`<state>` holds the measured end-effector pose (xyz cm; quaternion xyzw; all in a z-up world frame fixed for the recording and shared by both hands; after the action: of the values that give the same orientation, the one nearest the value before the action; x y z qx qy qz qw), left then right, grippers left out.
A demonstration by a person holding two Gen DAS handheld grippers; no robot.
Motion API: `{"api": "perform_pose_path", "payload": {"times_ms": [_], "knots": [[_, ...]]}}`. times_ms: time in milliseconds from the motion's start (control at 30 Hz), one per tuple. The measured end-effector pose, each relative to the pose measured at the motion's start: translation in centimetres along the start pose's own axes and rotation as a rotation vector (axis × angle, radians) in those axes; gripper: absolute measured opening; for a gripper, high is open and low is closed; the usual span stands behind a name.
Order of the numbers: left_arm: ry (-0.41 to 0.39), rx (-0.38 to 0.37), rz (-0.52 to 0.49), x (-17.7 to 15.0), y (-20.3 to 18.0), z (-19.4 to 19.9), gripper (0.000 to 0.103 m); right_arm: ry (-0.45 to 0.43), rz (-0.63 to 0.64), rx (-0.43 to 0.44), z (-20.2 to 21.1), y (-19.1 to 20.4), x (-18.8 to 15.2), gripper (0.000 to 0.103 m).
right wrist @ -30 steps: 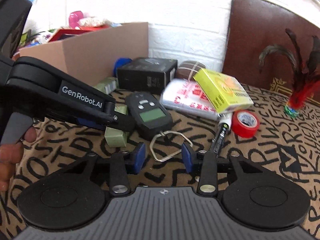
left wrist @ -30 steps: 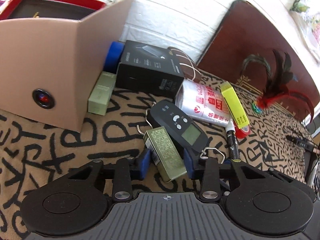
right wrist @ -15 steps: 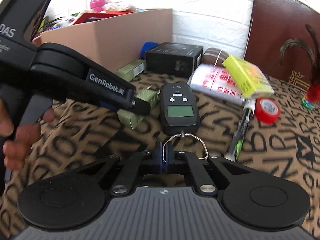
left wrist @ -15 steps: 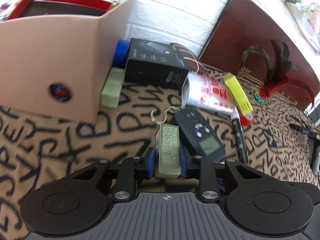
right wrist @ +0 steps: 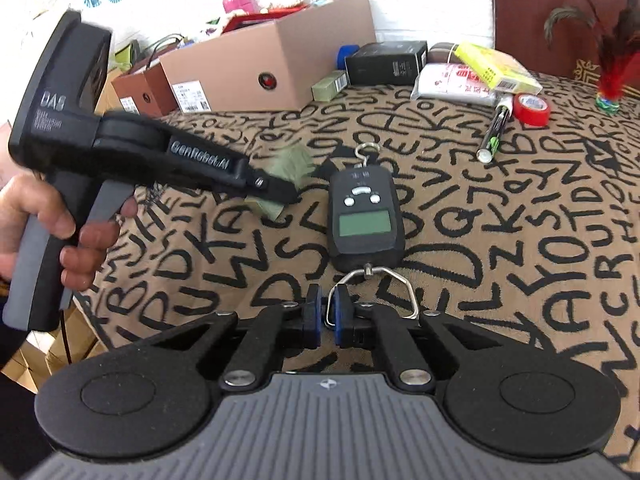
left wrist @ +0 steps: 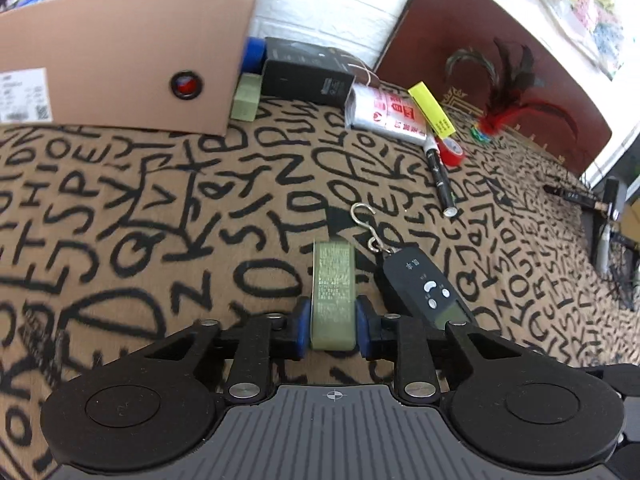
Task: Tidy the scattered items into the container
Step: 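Lift the green package with the left gripper while the right lifts the black scale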
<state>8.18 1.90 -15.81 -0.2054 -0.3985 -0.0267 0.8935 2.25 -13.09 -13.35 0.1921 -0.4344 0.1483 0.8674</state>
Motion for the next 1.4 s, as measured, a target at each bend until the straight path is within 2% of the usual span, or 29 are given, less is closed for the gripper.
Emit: {"api": "perform_pose_path", "payload": {"times_ms": [67,133,167,233,400,433,500,533,567,633,700,733,767,800,833,1000,1033,1100,1133,1200,1233,1267,1400], "knots": [[-0.021,0.020,-0.020,0.4,0.0,0.1,0.051,-0.047,0.017,-0.028,0.5,0.1,1.0,0.014],[-0.029,0.026,-0.049,0.8,-0.3,0.0,0.054,-0.089,0.032,-0.057,0.5,0.0,2.2,0.030],[-0.022,0.017,-0.061,0.9,-0.6,-0.2,0.062,-0.102,0.034,-0.071,0.3,-0.2,2.6,0.039],[-0.011,0.003,-0.091,1.0,-1.1,-0.7,0.065,-0.106,0.020,-0.080,-0.3,-0.4,3.1,0.041],[0.002,0.020,-0.164,0.4,-1.7,-1.9,0.065,-0.082,0.016,-0.097,-2.9,-0.7,3.5,0.052],[0.000,0.024,-0.176,0.3,-1.6,-2.0,0.062,-0.080,0.037,-0.117,-3.2,-0.7,3.5,0.053],[-0.001,0.048,-0.192,0.4,-1.3,-1.9,0.048,-0.062,0.056,-0.139,-4.0,-0.7,3.4,0.053],[0.002,0.056,-0.189,0.5,-1.1,-1.9,0.029,-0.052,0.056,-0.139,-4.3,-0.8,3.4,0.054],[0.007,0.058,-0.175,0.7,-0.7,-1.9,0.022,-0.043,0.053,-0.137,-4.6,-0.8,3.3,0.055],[0.017,0.050,-0.129,1.0,-0.1,-1.9,0.022,-0.018,0.051,-0.136,-5.2,-1.0,3.2,0.056],[0.015,0.044,-0.106,1.0,0.1,-1.9,0.031,0.013,0.028,-0.140,-5.8,-1.3,2.9,0.058],[0.011,0.042,-0.110,1.0,0.0,-1.9,0.040,0.009,0.029,-0.141,-5.9,-1.2,2.8,0.058],[0.006,0.046,-0.121,0.9,-0.1,-2.0,0.040,0.007,0.037,-0.144,-6.0,-1.2,2.7,0.058],[0.003,0.050,-0.136,0.8,-0.3,-2.0,0.036,0.008,0.043,-0.149,-6.0,-1.1,2.6,0.057],[0.001,0.054,-0.150,0.8,-0.4,-2.0,0.021,0.009,0.051,-0.153,-6.0,-1.0,2.6,0.056],[0.026,0.034,-0.163,0.3,-1.0,-1.5,0.021,0.041,0.066,-0.155,-5.8,-0.7,2.6,0.056],[0.027,0.038,-0.170,0.2,-1.1,-1.6,0.028,0.044,0.063,-0.153,-5.8,-0.7,2.6,0.056],[0.023,0.045,-0.170,0.1,-1.1,-1.7,0.031,0.051,0.047,-0.147,-5.9,-0.9,2.8,0.057],[0.022,0.045,-0.167,0.1,-1.2,-1.8,0.040,0.052,0.040,-0.148,-6.0,-0.9,2.8,0.057],[0.017,0.053,-0.174,0.1,-1.4,-2.0,0.040,0.053,0.048,-0.151,-6.3,-0.8,2.8,0.059],[0.017,0.058,-0.188,0.0,-1.5,-2.1,0.027,0.052,0.054,-0.154,-6.4,-0.8,2.8,0.059],[0.016,0.068,-0.205,0.0,-1.5,-2.1,0.022,0.052,0.060,-0.156,-6.4,-0.8,2.8,0.059],[0.016,0.070,-0.223,0.0,-1.7,-2.0,0.021,0.049,0.058,-0.165,-6.4,-0.8,2.8,0.056]]}}
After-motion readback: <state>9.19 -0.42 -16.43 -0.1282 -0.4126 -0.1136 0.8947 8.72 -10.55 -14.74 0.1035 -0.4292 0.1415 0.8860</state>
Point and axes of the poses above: each gripper's, at about its wrist camera, not at the fingertips, and z roughly against the way its jaws point, y to its left, x to its top, the point moved 7 cm from there along -z, roughly the way its jaws point, and after that the axes turned 11 degrees about -y, right-handed, at the moved point
